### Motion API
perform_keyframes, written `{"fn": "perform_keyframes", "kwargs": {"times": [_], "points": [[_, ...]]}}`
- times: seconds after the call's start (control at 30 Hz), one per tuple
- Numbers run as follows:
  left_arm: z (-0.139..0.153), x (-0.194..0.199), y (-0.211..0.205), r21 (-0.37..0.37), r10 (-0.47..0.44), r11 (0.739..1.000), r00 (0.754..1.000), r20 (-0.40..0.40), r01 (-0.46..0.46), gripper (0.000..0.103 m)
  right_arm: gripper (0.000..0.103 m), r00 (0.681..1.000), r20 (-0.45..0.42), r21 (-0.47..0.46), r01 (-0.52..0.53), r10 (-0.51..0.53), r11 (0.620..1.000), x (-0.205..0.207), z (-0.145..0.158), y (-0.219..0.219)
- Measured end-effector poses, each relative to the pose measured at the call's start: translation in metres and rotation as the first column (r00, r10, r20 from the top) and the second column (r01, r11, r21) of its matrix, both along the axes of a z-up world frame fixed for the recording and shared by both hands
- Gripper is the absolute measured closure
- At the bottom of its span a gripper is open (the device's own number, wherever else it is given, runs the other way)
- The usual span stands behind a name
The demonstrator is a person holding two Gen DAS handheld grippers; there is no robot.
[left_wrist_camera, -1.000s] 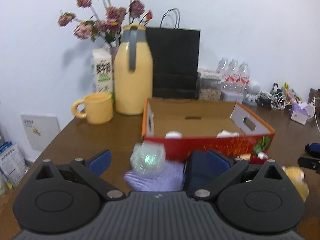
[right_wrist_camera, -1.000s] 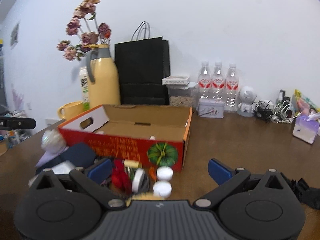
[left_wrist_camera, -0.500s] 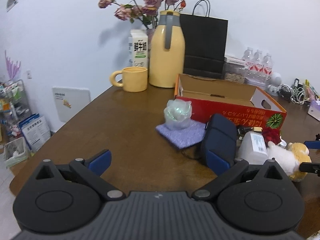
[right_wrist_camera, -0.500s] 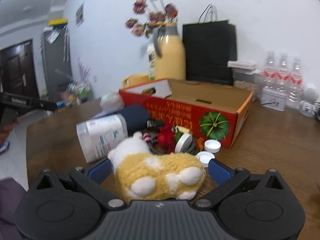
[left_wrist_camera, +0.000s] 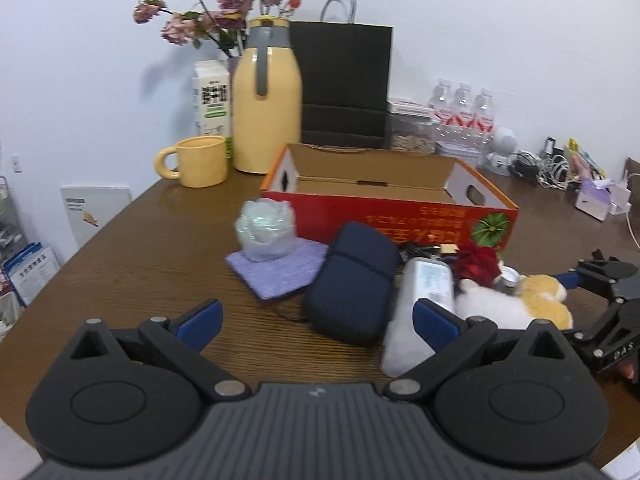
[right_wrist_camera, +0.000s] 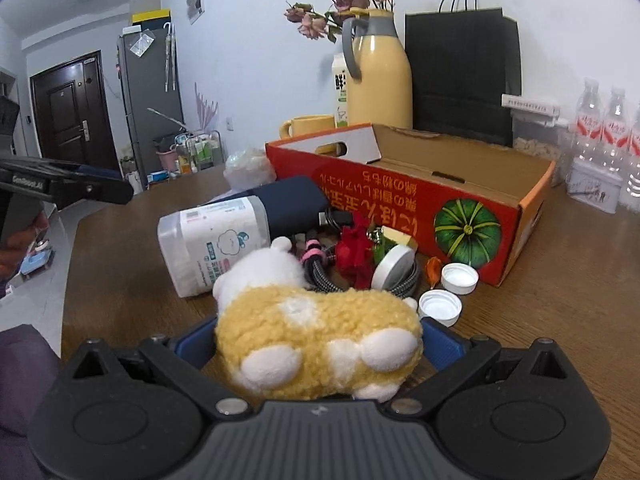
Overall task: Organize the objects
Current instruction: 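Grasp the plush white-and-yellow sheep toy with the right gripper, then grasp the translucent white plastic jar with the left gripper while the right gripper holds the sheep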
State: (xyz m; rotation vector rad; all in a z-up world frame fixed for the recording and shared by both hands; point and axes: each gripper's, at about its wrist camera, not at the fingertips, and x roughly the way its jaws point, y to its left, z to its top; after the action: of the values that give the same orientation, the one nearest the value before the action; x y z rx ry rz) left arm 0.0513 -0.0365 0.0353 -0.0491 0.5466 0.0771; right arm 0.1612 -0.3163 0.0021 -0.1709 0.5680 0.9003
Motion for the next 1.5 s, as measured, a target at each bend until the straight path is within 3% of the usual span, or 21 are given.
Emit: {"fn": "perform_keyframes", "kwargs": {"times": [0.17,0.33,0.57,0.77,0.97,1.03,1.13,1.2,1.23,1.5], "points": [[-0.008,0.007,-0.008,-0.002,-0.017,1.000,0.999,-0.027,0.017,0.000,0.003,1.000,0.000,0.005,0.011,-0.011,1.000,0.000,0.000,0.000],[-0.011,0.014,-0.012,-0.010,-0.036,0.999,0.999,-0.034,0.036,0.000,0.008,0.992,0.094,-0.003,0.091,-0.090,0.996,-0.020,0.004,-0.001],[-0.017,0.033,-0.029,-0.021,-0.104,0.994,0.994,-0.035,0.103,0.000,0.009,0.931,0.234,0.084,0.267,-0.280,0.960,-0.059,0.016,-0.006],[-0.029,0.053,-0.046,-0.015,-0.131,0.991,0.991,-0.037,0.130,0.000,0.009,0.897,0.233,0.171,0.342,-0.375,0.924,-0.062,0.019,-0.013],[-0.037,0.063,-0.055,0.003,-0.132,0.991,0.991,-0.019,0.132,0.001,0.009,0.882,0.225,0.183,0.379,-0.413,0.907,-0.056,0.018,-0.014],[-0.039,0.065,-0.057,0.003,-0.141,0.990,0.990,-0.018,0.141,0.009,0.009,0.879,0.226,0.185,0.384,-0.420,0.905,-0.057,0.017,-0.012],[-0.043,0.069,-0.059,0.011,-0.147,0.989,0.989,-0.035,0.147,0.031,0.009,0.876,0.227,0.196,0.387,-0.426,0.901,-0.059,0.017,-0.010],[-0.046,0.070,-0.059,0.007,-0.157,0.988,0.987,-0.043,0.157,0.055,0.009,0.874,0.225,0.201,0.391,-0.431,0.898,-0.059,0.017,-0.008],[-0.047,0.070,-0.060,0.010,-0.158,0.987,0.986,-0.045,0.158,0.061,0.009,0.873,0.224,0.203,0.393,-0.433,0.897,-0.059,0.017,-0.008],[-0.047,0.067,-0.053,-0.012,-0.171,0.985,0.985,-0.022,0.170,0.060,0.009,0.867,0.217,0.214,0.407,-0.449,0.888,-0.061,0.018,-0.003]]}}
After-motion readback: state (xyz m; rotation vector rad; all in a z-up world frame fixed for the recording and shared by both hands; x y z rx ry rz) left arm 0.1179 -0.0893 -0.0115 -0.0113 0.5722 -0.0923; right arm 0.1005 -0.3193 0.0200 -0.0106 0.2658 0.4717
